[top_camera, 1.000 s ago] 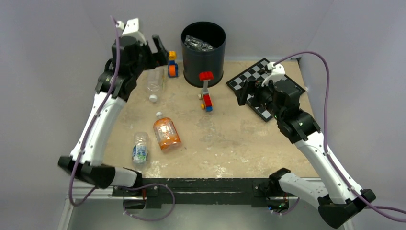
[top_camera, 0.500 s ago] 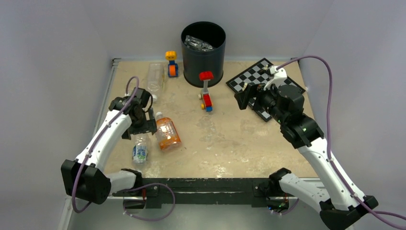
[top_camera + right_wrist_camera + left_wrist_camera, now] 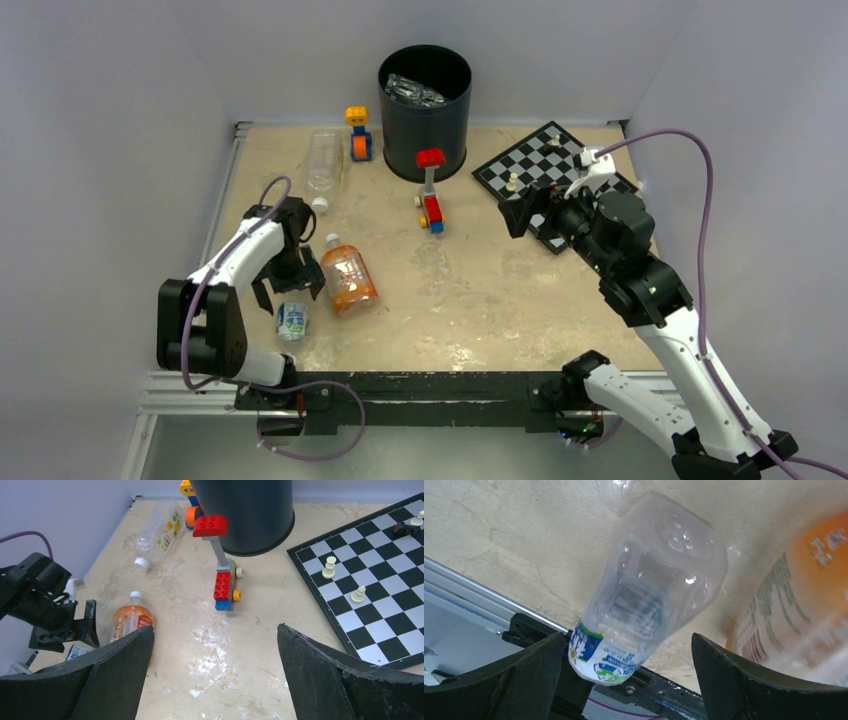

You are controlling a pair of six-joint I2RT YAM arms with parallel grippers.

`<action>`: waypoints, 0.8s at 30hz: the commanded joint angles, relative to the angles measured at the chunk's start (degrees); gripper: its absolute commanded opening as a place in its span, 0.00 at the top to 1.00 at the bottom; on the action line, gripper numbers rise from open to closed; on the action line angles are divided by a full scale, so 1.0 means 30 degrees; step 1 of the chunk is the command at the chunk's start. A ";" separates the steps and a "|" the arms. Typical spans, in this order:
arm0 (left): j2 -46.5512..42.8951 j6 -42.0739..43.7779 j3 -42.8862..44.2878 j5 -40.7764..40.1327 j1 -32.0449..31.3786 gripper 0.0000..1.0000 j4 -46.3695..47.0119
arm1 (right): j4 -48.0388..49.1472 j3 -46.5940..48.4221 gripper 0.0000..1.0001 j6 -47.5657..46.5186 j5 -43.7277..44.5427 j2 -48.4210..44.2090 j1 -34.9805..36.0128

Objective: Put the plastic bottles in the bin

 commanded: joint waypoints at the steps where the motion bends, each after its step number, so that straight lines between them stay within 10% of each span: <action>1: 0.1519 -0.0676 -0.0277 0.0300 0.0559 0.00 0.1585 | -0.0056 -0.0033 0.03 0.0170 0.0471 -0.0329 0.0050; 11: 0.1123 -0.0822 0.0722 -0.0401 0.0664 0.40 0.1907 | -0.0358 -0.0121 0.03 0.0099 0.0877 -0.0715 0.0027; 24: -0.0226 0.4319 1.8478 0.3840 -0.0615 0.69 0.7197 | -0.0060 0.0018 0.03 0.0007 0.1136 0.0045 0.0038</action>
